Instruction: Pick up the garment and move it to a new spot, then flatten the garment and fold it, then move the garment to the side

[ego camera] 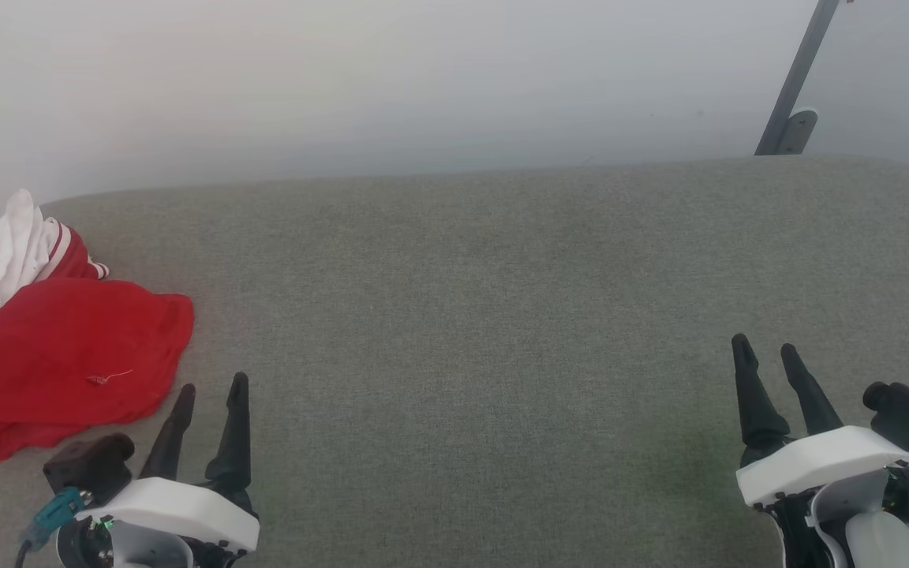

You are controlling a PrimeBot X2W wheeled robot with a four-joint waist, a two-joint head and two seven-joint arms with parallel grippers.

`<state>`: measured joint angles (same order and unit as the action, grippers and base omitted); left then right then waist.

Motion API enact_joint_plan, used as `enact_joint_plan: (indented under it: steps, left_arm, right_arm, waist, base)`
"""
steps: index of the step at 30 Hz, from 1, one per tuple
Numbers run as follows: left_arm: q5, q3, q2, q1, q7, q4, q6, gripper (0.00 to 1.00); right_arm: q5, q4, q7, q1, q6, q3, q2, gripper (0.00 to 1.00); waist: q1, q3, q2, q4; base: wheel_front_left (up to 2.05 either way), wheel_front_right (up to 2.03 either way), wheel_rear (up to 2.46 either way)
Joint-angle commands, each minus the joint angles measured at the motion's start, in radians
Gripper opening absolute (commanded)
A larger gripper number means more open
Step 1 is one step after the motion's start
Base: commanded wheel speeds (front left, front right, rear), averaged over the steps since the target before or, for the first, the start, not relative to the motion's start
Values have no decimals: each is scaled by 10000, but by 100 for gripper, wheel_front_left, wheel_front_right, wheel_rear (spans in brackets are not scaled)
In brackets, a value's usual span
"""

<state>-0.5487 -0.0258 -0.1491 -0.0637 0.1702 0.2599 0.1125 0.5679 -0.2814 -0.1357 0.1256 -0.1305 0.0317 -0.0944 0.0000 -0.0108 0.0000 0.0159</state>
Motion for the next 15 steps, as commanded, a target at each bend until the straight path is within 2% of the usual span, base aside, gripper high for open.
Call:
enact_joint_plan:
  steps: [1, 15]
  left_arm:
    - [351, -32, -25, -139, 120, -111, 77, 100]
    - [1475, -102, -37, -63, 437, -191, 142, 100]
  right_arm:
    - [-292, 123, -126, 140, -3, -31, -48, 100]
    - [-1287, 166, -405, 176, -3, -70, -127, 100]
  waist:
    - [0, 1, 0, 2]
    - [0, -20, 0, 5]
  base:
    - [0, 0, 0]
    - [0, 0, 0]
